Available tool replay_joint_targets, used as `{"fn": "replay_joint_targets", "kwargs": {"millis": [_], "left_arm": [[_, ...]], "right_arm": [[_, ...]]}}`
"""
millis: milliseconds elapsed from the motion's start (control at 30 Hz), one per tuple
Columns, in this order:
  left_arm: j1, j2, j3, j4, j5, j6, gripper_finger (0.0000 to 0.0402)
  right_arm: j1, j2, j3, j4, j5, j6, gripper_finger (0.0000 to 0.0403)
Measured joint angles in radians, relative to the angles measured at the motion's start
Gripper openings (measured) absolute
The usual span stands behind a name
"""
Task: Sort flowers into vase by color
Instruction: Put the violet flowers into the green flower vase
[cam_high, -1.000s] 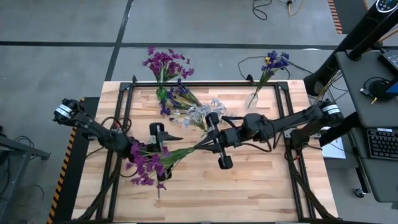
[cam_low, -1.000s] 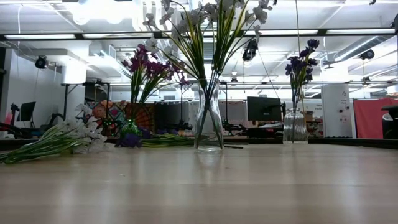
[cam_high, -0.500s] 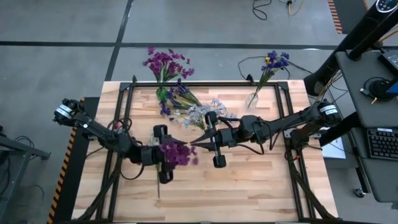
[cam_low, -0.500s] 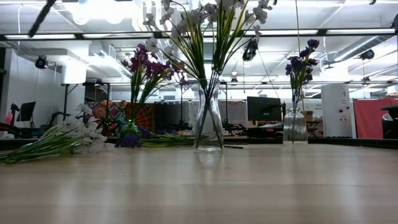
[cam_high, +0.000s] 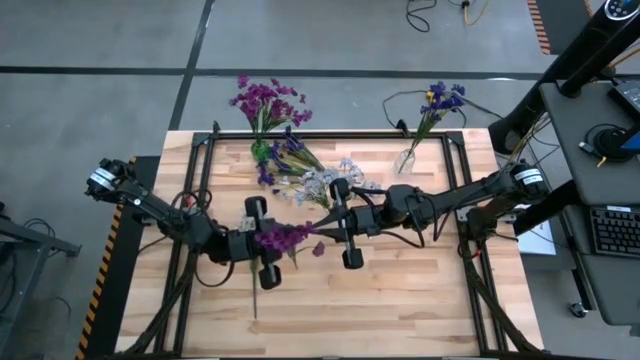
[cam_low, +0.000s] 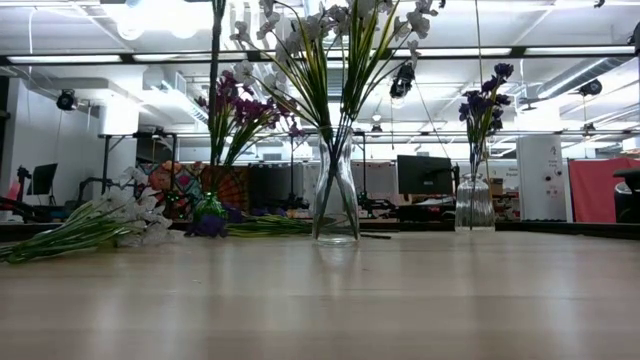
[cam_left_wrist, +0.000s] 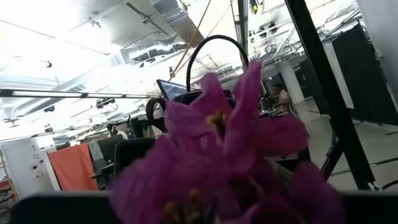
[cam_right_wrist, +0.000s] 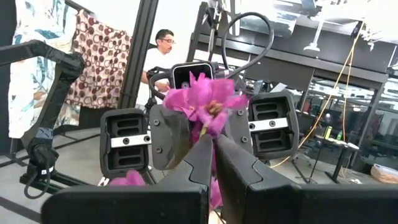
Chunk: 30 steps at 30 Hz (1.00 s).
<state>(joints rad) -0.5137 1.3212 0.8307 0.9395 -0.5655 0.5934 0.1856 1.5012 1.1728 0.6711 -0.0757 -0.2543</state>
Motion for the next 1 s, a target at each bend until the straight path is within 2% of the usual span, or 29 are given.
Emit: {"fn": "replay_joint_targets", "kwargs": {"millis": [233, 467, 600, 833, 1000], "left_arm": [[-0.005, 0.000, -0.001, -0.041, -0.001, -0.008, 0.0058], [-0.029, -0.003, -0.002, -0.056, -0.055, -0.002, 0.0058], [-0.040, -0.010, -0.002, -0.076, -0.081, 0.000, 0.0058], [-0.053, -0.021, -0.002, -0.088, -0.087, 0.001, 0.0058], [-0.057, -0.035, -0.001, -0.087, -0.099, 0.005, 0.0058]], "right_arm": [[0.000, -0.001, 0.007, -0.014, 0.009, 0.000, 0.0012], [0.002, -0.026, 0.046, -0.117, 0.207, 0.027, 0.0013], [0.003, -0.051, 0.072, -0.193, 0.222, 0.026, 0.0013], [0.062, -0.087, 0.157, -0.470, 0.307, -0.034, 0.0018], [0.137, -0.088, 0.210, -0.684, 0.409, -0.011, 0.0057]]}}
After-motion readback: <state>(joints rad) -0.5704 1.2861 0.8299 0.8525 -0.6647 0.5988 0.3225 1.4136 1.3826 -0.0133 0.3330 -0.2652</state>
